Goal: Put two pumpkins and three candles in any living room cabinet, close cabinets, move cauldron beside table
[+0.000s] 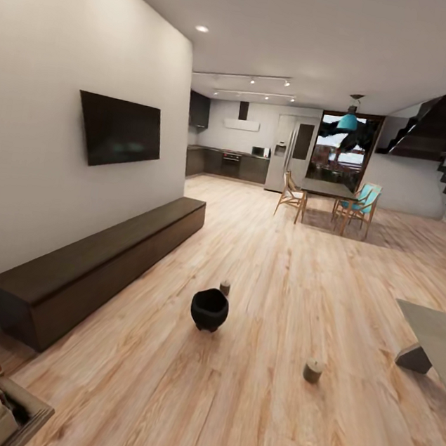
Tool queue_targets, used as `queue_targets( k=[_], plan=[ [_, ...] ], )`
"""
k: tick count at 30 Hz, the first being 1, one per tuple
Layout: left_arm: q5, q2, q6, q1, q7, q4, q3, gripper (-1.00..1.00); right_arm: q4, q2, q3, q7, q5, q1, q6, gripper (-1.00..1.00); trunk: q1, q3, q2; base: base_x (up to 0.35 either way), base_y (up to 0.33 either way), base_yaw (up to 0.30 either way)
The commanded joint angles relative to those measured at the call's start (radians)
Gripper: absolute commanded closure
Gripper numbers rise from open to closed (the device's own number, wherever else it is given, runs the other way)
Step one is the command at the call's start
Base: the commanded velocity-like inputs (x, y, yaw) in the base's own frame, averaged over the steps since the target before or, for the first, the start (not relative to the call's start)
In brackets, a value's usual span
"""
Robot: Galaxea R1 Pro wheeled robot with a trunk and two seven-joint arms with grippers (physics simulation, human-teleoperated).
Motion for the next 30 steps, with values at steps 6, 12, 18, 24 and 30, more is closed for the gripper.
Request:
queue_targets(
  k=[6, 12, 18, 24, 30],
  plan=[
    [-0.001, 0.000, -0.004, 0.000, 0.003, 0.000, -0.001, -1.00, -0.001, 0.000, -0.001, 0.001, -0.001, -0.001, 0.000, -1.00, 0.000, -0.001, 0.000, 0.275, -0.079, 0.000],
    [0.001, 0.000, -0.008, 0.000, 0.002, 0.000, -0.001, -1.00, -0.001, 0.000, -0.002, 0.001, -0.001, -0.001, 0.000, -1.00, 0.000, -0.001, 0.000, 0.254, -0.002, 0.000],
    [0.002, 0.000, -0.011, 0.000, 0.002, 0.000, -0.001, -1.00, -0.002, 0.002, -0.002, 0.001, -0.002, -0.001, 0.000, -1.00, 0.000, -0.001, 0.000, 0.236, 0.137, 0.000],
    [0.002, 0.000, -0.013, 0.000, 0.002, 0.000, -0.001, -1.00, -0.013, 0.003, 0.000, 0.001, -0.001, -0.001, 0.000, -1.00, 0.000, -0.001, 0.000, 0.222, 0.145, 0.002],
    [0.002, 0.000, -0.014, 0.000, 0.002, 0.000, -0.001, -1.00, -0.015, 0.003, 0.000, 0.001, -0.001, -0.001, 0.000, -1.00, 0.000, -0.001, 0.000, 0.215, 0.028, 0.171]
  ],
)
